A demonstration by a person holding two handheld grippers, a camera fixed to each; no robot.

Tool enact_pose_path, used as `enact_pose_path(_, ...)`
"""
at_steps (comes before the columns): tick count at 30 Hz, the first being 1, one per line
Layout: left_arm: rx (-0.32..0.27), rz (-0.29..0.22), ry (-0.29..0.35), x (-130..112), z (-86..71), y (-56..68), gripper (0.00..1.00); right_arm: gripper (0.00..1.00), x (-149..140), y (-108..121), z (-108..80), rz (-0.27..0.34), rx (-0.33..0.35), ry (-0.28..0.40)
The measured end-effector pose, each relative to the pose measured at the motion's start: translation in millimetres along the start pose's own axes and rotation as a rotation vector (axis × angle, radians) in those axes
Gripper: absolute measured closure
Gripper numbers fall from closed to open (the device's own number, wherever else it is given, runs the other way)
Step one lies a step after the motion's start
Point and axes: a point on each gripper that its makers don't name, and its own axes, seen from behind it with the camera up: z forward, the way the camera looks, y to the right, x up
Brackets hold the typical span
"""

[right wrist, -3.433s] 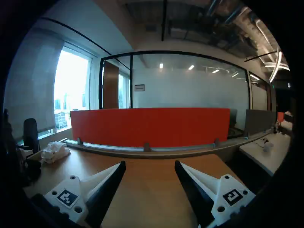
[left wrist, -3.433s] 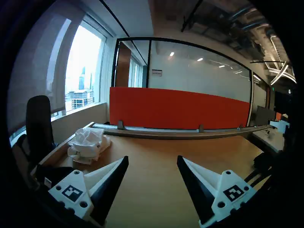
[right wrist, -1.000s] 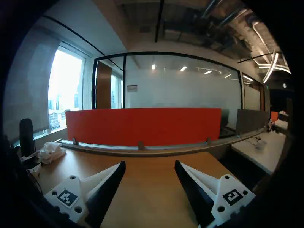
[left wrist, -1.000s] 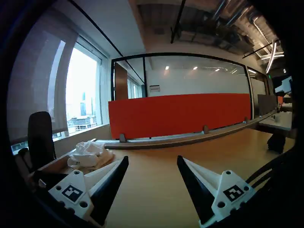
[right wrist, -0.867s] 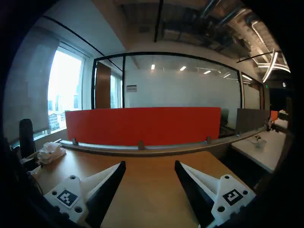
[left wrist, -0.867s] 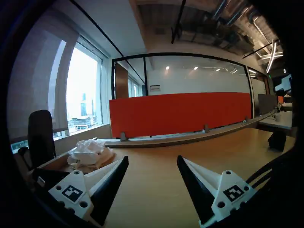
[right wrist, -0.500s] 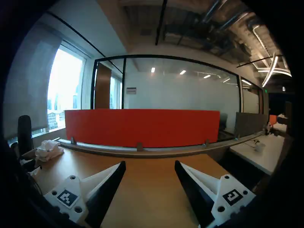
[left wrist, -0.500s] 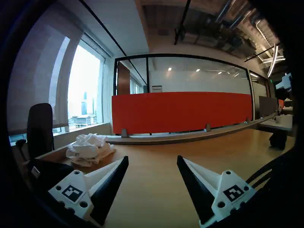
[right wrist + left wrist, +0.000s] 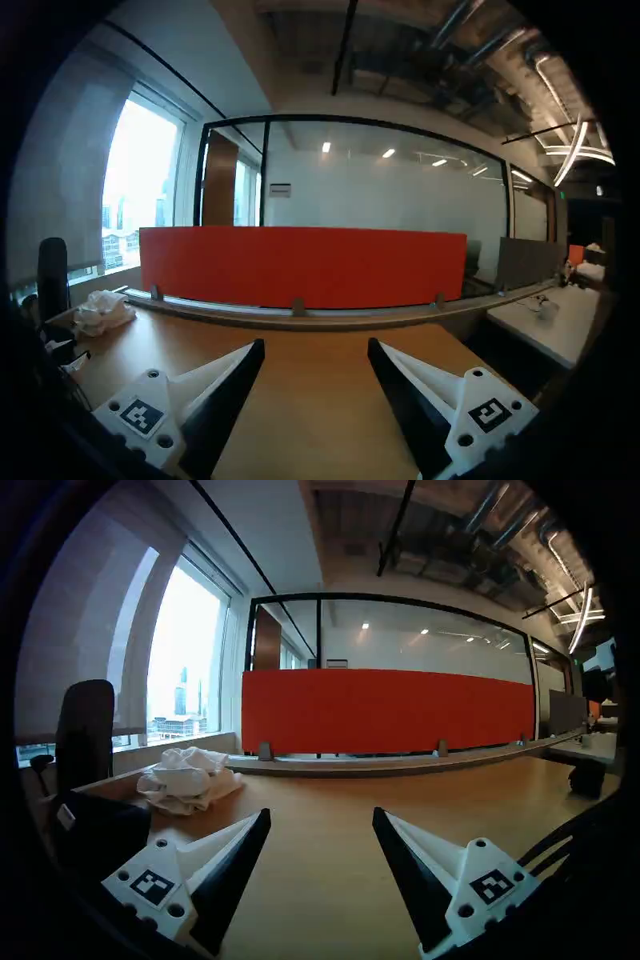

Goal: Fold towel

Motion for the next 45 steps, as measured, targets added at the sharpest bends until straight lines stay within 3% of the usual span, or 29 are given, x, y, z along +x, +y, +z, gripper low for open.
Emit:
enact_pose_path(24, 0.001, 0.015, -0.001, -6.5, 1.7, 0.3, 0.06, 0.0, 4.8, 2.3, 0.6, -0.001, 0.001, 0.011)
enact_pose_path(36, 0.002, 0.015, -0.001, -7.9, 2.2, 1.0, 0.06, 0.0, 16.0, 10.3, 7.6, -0.019, 0.005, 0.064)
enact_pose_path(45, 0.002, 0.016, -0.001, -8.9, 2.4, 1.3, 0.06, 0.0, -5.9, 23.9, 12.4, -0.002, -0.005, 0.069)
